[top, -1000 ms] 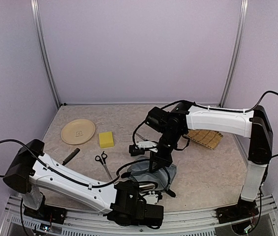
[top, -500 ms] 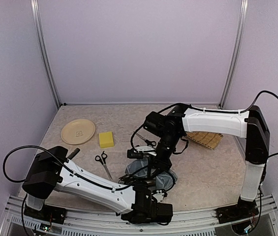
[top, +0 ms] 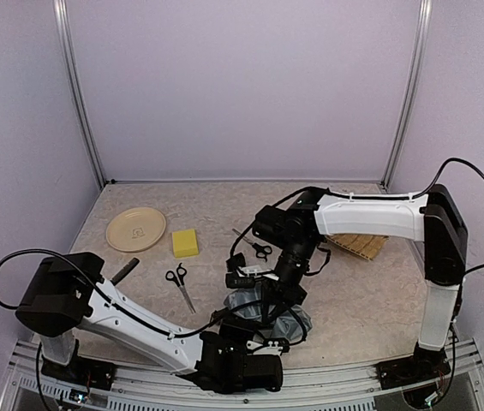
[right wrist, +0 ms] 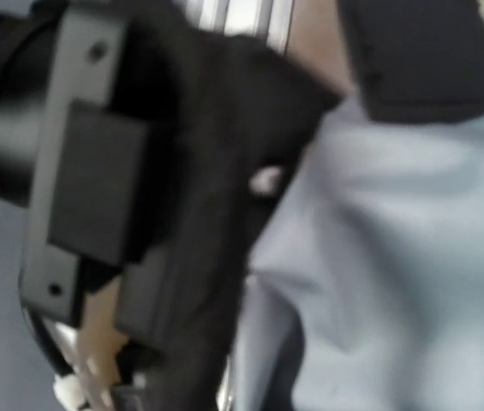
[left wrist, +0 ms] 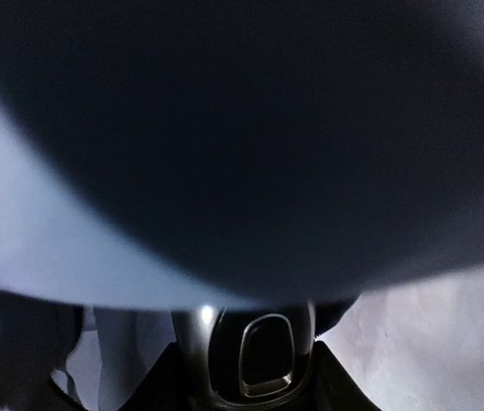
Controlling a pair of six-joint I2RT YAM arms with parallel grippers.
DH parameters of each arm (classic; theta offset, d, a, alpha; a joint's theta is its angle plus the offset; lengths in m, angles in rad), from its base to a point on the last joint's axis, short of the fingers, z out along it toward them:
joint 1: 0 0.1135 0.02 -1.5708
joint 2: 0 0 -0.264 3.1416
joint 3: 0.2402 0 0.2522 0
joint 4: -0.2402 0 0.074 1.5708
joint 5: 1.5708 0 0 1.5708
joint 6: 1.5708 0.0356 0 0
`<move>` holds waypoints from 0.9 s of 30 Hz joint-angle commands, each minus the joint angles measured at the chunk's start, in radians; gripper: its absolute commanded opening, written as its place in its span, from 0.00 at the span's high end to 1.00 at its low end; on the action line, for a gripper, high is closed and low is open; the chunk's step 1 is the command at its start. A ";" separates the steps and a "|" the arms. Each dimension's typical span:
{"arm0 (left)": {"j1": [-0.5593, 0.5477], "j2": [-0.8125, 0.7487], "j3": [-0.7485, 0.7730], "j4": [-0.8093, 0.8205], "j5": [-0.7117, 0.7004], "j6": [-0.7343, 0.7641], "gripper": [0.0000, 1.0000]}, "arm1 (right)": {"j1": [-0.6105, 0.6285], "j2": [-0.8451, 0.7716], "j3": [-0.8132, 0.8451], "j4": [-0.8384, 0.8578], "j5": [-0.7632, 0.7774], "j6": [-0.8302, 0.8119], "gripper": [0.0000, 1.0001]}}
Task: Sort the hair-cutting tools
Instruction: Place the electric hair clipper in the kit bag.
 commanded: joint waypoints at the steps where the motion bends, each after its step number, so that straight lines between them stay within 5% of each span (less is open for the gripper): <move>1: 0.030 -0.007 -0.013 0.208 -0.007 0.052 0.84 | 0.003 0.040 -0.020 -0.030 -0.015 -0.077 1.00; 12: 0.057 0.003 -0.040 0.226 0.062 -0.123 0.52 | -0.067 0.055 0.045 -0.009 0.166 -0.058 0.92; 22: 0.031 -0.114 -0.059 0.087 0.084 -0.401 0.41 | -0.149 -0.068 0.081 0.000 0.253 -0.016 0.51; 27: 0.013 -0.314 -0.141 0.051 0.218 -0.577 0.38 | -0.166 -0.238 -0.062 0.090 0.260 0.026 0.42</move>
